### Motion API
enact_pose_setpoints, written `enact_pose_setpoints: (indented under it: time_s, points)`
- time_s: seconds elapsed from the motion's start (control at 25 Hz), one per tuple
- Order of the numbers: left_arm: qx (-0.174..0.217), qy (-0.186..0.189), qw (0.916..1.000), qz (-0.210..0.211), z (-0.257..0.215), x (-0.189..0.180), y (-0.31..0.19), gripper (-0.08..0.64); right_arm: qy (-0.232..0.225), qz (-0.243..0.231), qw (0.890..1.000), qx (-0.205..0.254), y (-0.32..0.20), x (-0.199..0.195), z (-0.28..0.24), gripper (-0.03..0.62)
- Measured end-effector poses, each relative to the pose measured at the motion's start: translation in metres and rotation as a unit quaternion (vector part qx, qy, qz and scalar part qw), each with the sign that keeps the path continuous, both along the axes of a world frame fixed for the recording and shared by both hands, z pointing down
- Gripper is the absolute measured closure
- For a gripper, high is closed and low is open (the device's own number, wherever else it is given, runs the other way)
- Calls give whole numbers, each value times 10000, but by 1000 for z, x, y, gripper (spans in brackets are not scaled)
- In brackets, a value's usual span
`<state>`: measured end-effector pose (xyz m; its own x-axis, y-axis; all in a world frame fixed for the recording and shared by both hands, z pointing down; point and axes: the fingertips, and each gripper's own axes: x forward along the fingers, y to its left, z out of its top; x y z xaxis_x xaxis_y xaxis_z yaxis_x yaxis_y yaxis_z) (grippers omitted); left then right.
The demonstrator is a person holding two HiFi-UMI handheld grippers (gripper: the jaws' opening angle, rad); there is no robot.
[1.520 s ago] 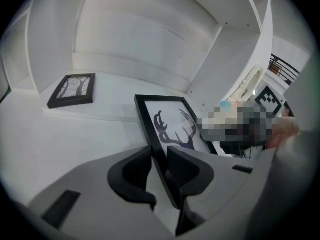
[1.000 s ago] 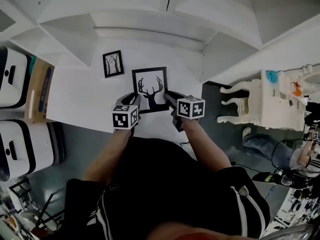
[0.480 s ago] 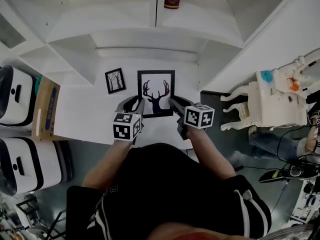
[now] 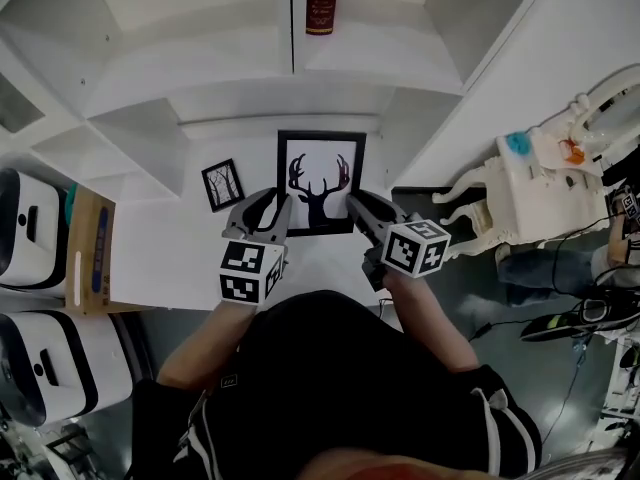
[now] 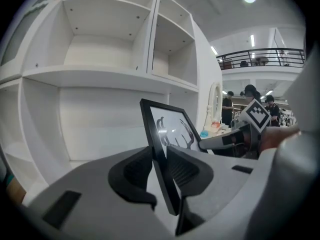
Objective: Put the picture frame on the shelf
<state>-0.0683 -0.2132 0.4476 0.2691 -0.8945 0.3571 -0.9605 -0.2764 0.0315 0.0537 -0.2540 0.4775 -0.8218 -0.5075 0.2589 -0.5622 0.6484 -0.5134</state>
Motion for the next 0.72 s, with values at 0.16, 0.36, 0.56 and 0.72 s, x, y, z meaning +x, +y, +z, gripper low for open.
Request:
enact_pose_setpoints:
  time_s: [0.16,0.36,0.56,0.72]
  points:
    - [236,86,9994,228,-25,9,5,466,-75,174,9994,294,7,11,-29,502]
    - [567,104,9978,338,-64,23,-5,466,-151,278,9971,694,-2,26,-68,502]
    - [830,68,9956,438,-100,32,-18,466,-185,344,9948,944,-13,35,-104,502]
    - [1104,69,9927,491,-123,31,-14,466,-153,417,9911,1258,-8,35,-129,502]
